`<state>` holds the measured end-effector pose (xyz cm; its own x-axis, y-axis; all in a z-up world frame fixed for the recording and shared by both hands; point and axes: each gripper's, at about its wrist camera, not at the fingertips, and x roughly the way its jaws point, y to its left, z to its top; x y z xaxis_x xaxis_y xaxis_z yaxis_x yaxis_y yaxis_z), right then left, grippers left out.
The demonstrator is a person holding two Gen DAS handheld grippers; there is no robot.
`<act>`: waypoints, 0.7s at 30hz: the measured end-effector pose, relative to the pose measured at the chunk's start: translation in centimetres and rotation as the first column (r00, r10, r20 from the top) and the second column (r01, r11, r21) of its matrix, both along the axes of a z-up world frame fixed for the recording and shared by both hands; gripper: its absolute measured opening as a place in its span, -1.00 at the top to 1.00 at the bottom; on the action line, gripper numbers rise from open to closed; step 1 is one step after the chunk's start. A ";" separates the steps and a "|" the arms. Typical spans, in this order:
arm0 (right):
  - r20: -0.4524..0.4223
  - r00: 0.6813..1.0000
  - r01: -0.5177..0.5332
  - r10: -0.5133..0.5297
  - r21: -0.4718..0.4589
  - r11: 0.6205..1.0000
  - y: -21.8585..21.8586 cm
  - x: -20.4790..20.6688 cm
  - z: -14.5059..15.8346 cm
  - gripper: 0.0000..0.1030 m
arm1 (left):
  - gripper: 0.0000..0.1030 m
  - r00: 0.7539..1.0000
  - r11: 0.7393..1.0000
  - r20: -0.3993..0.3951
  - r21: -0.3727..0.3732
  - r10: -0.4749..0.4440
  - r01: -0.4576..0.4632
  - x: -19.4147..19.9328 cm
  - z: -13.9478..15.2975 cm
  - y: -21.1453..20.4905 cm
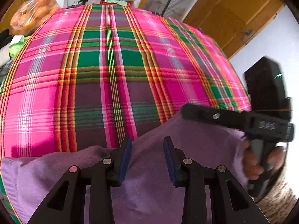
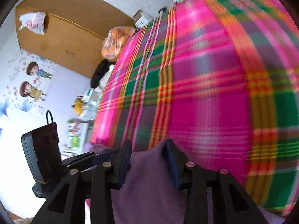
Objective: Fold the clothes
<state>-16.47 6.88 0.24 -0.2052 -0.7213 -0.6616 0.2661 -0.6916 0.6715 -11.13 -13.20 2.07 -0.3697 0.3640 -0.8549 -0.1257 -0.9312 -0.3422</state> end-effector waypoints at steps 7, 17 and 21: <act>-0.152 0.988 0.042 -0.025 0.106 0.993 5.0 2.8 4.0 0.24 | 0.29 1.000 1.000 0.010 -0.016 0.000 0.000 -0.3 -0.1 0.4; -0.344 0.938 0.131 -0.033 0.265 0.955 14.4 10.6 11.3 0.24 | 0.29 1.000 1.000 -0.012 -0.019 -0.025 0.025 -0.6 1.1 2.2; -0.396 0.918 0.180 0.011 0.441 0.880 14.6 11.4 10.9 0.24 | 0.29 1.000 1.000 -0.008 0.014 -0.026 0.026 -0.9 1.0 3.3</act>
